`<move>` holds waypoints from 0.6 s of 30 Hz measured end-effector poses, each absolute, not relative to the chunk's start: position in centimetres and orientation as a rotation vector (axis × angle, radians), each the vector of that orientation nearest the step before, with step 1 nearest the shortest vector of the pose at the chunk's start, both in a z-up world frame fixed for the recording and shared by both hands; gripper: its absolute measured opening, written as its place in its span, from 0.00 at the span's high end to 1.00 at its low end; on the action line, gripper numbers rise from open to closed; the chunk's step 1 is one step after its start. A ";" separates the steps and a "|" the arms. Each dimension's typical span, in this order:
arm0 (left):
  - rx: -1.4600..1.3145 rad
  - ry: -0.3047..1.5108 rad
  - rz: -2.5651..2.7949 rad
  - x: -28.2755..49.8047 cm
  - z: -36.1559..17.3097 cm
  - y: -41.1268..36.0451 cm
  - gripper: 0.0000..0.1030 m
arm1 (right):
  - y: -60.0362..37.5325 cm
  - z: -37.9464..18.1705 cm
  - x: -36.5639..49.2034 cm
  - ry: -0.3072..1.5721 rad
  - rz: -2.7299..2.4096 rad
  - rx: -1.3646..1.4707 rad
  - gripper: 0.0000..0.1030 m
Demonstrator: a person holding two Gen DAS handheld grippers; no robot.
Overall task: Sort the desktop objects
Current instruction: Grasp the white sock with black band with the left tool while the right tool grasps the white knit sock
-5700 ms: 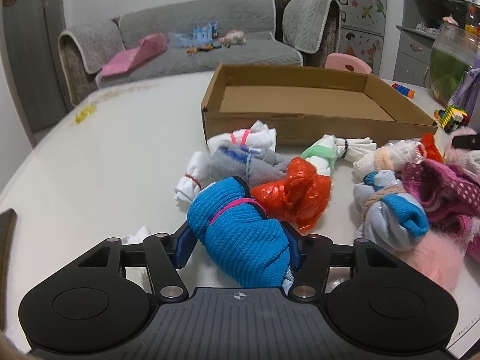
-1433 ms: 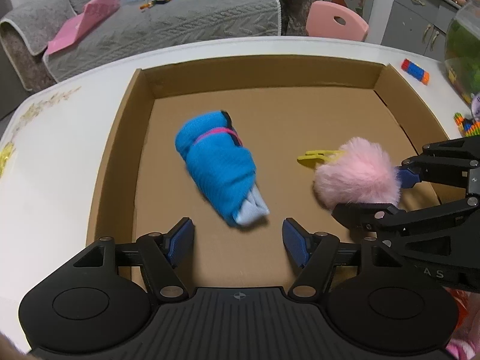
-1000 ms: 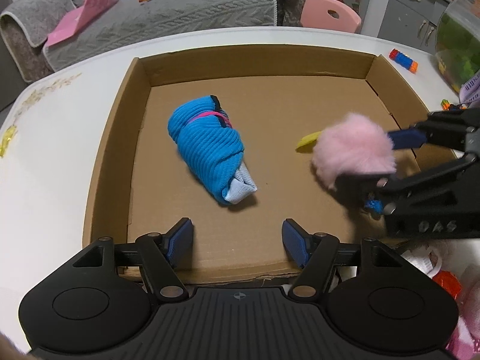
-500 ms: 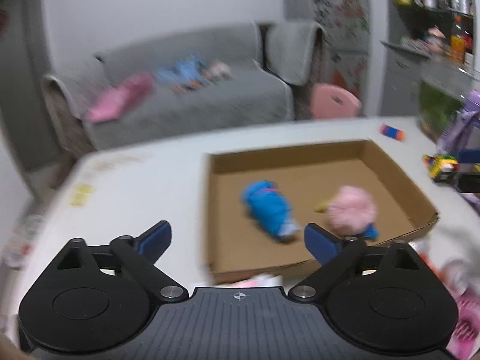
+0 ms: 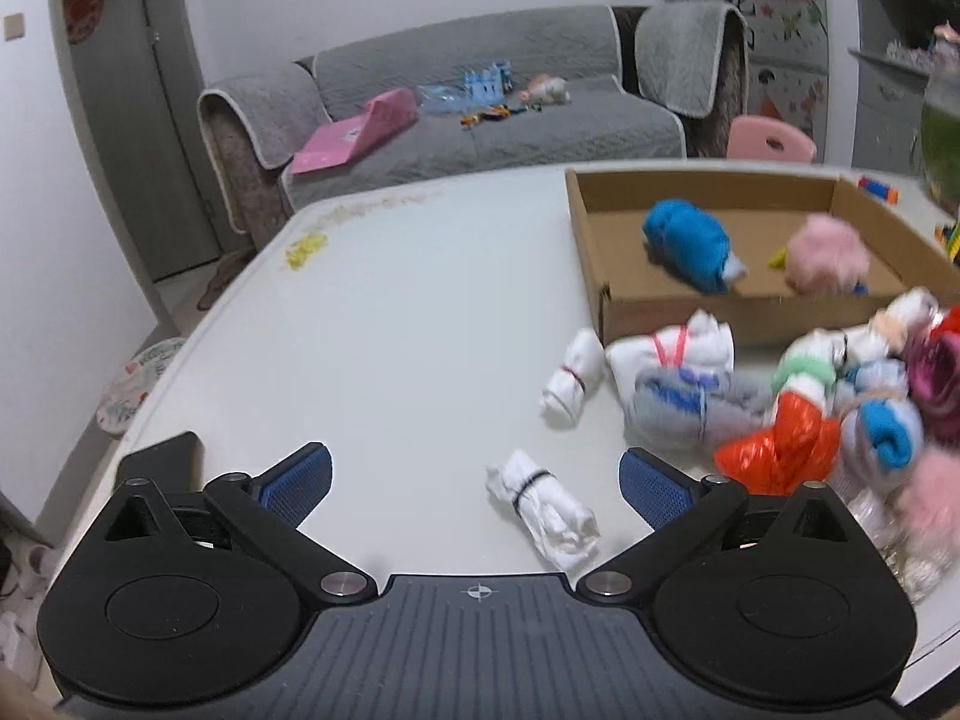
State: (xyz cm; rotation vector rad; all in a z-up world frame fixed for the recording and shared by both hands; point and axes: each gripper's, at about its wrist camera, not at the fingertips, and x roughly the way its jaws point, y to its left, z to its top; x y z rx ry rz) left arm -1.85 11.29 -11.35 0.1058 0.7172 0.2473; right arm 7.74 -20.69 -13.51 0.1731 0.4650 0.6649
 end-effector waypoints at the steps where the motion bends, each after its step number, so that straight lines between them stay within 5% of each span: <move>1: 0.104 0.724 0.243 -1.5 -11.8 11.1 0.00 | -20.7 -13.6 7.9 0.475 0.664 0.176 0.00; 8: 0.087 0.771 0.248 -0.4 -14.2 11.4 0.00 | -20.2 -15.1 8.8 0.580 0.653 0.138 0.01; 18: 0.039 0.790 0.250 0.3 -14.9 12.4 0.00 | -21.0 -17.5 9.2 0.736 0.657 0.229 0.20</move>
